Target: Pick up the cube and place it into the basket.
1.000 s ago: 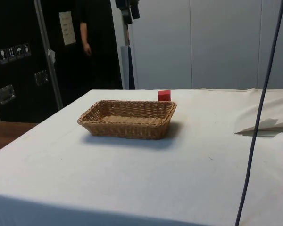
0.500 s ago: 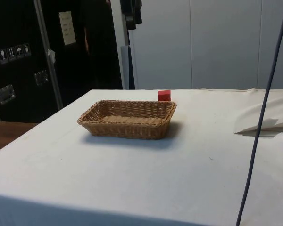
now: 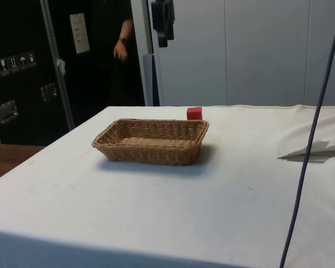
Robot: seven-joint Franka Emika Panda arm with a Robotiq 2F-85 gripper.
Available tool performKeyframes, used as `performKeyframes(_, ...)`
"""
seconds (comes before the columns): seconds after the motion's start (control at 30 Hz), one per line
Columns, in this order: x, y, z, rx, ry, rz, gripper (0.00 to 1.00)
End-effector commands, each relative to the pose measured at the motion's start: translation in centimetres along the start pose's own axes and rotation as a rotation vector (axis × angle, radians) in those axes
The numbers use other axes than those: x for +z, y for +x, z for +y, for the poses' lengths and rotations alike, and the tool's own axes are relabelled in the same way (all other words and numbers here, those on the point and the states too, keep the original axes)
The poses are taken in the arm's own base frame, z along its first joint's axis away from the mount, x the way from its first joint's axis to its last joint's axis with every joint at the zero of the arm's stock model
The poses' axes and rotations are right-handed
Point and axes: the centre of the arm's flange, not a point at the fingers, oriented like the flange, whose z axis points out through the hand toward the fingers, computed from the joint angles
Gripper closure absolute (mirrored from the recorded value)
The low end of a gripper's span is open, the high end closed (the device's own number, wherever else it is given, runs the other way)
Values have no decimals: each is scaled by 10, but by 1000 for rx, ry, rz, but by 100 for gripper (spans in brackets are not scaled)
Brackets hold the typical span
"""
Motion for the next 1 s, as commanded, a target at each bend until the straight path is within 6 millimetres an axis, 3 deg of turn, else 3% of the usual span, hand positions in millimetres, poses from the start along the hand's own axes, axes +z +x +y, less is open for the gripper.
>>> performKeyframes(0.0,3,-1,3,0,0,3,0)
performKeyframes(0.43,35,-23,42,8,-5,45,0)
performKeyframes(0.97,67,-35,65,19,-26,64,0)
